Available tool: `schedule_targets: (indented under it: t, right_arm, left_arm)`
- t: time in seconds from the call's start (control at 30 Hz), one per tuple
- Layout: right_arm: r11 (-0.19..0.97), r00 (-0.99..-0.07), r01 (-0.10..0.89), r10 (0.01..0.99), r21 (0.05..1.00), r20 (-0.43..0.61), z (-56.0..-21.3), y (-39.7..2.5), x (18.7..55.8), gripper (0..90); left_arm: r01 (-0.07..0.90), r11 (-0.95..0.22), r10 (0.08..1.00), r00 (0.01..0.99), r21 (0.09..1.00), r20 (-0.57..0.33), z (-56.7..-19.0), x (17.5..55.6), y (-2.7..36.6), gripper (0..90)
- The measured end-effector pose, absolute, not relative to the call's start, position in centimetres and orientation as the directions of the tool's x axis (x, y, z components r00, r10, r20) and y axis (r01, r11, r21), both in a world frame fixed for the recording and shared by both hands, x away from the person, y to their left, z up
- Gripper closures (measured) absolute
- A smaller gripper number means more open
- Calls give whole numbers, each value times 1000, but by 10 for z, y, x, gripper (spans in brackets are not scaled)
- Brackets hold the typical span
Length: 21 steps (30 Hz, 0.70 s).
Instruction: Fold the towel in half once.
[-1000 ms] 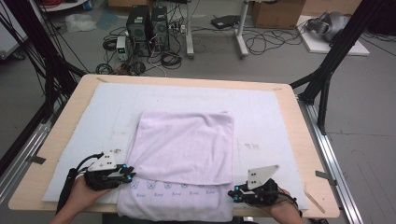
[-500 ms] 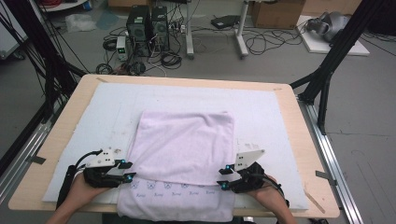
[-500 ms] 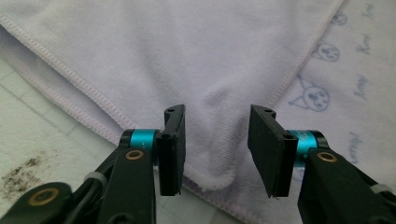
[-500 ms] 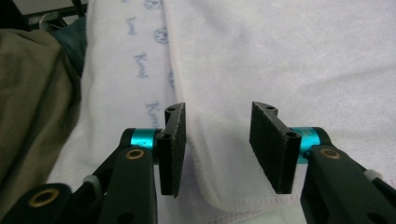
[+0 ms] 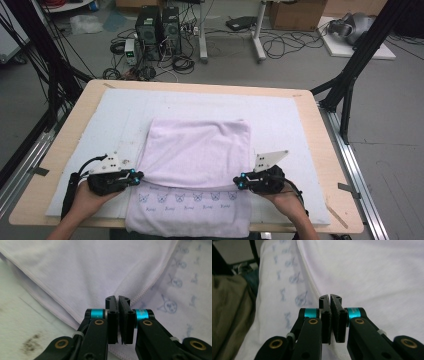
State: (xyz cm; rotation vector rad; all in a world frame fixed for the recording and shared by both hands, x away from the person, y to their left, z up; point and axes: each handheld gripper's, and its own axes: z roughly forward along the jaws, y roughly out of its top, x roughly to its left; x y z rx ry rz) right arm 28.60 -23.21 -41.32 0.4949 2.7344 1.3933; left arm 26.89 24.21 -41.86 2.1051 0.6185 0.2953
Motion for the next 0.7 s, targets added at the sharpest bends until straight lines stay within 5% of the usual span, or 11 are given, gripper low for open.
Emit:
schedule_targets:
  t: [0.3, 0.6, 0.7]
  right_arm:
    - [496, -953, 212, 295, 842, 67, -381, -235, 285, 876]
    - [546, -979, 157, 196, 823, 57, -376, -237, 228, 875]
    - [530, -976, 186, 198, 828, 92, -385, -241, 229, 787]
  left_arm:
    - [282, -419, 551, 834, 863, -5, -388, 260, 249, 863]
    - [265, -484, 480, 877, 834, 0, -397, 198, 251, 860]
    - [259, -503, 475, 880, 825, 13, -403, 199, 248, 743]
